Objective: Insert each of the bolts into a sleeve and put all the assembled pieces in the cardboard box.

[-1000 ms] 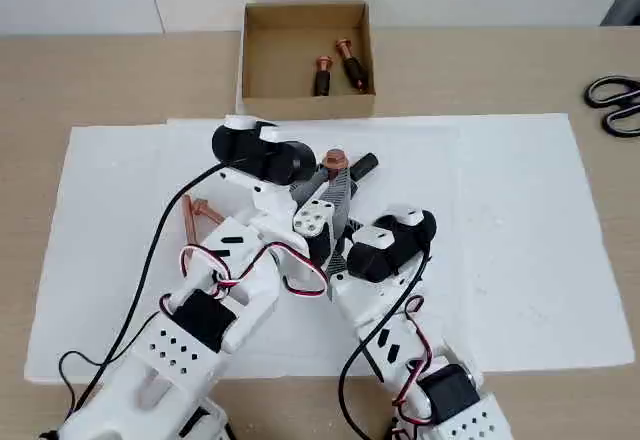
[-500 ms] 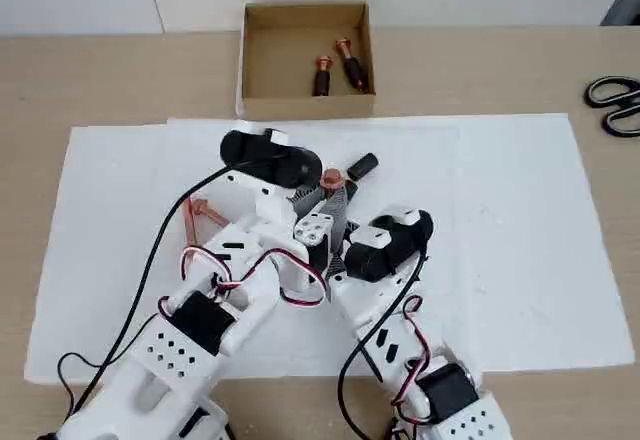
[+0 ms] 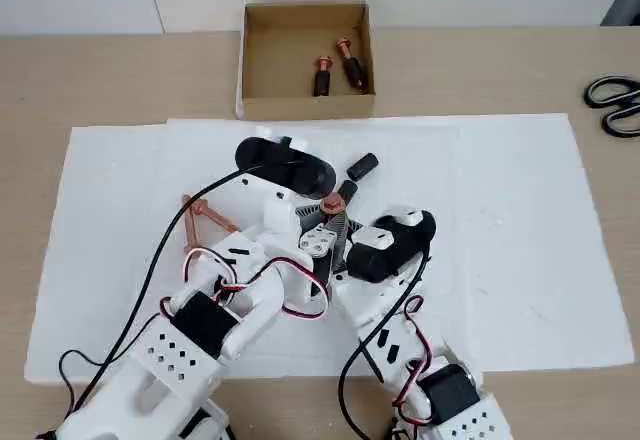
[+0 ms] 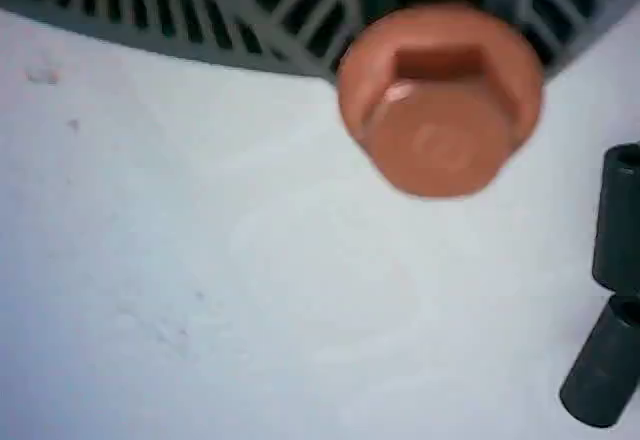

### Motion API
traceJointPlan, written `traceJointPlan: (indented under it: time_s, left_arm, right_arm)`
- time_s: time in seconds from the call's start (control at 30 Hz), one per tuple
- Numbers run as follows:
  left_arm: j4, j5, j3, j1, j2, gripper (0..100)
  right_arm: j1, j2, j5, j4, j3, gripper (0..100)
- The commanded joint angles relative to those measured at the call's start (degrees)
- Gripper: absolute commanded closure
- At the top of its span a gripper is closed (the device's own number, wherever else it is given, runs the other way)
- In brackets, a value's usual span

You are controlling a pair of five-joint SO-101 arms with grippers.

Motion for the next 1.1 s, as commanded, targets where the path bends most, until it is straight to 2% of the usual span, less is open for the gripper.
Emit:
traceJointPlan:
  time_s: [0.0, 0.2, 0.47, 0.83, 0.93, 1.07]
  left_arm:
    - [0.18, -0.35, -1.36, 0.18, -1.23, 97]
    - [1.32, -0.09, -1.45, 0.18, -1.23, 80]
    - [8.53, -0.18, -8.31, -0.26, -4.40, 79]
    - [8.79, -0.35, -8.48, -3.08, -5.89, 79]
    - [8.79, -0.35, -8.84, -7.12, -5.98, 79]
    - [11.96, -0.44, -11.56, -19.52, -5.98, 79]
  right_arm:
    - [0.75, -1.01, -0.35, -1.01, -0.35, 99.5]
    - [0.66, -1.01, -0.35, -1.01, -0.35, 99.5]
    - [0.66, -1.01, -0.35, -1.01, -0.35, 99.5]
    - [0.66, -1.01, -0.53, -1.01, -0.35, 99.5]
    - [0.75, -1.01, -0.53, -1.01, -0.35, 99.5]
    - [0.92, -0.57, -0.26, -1.10, -0.53, 99.5]
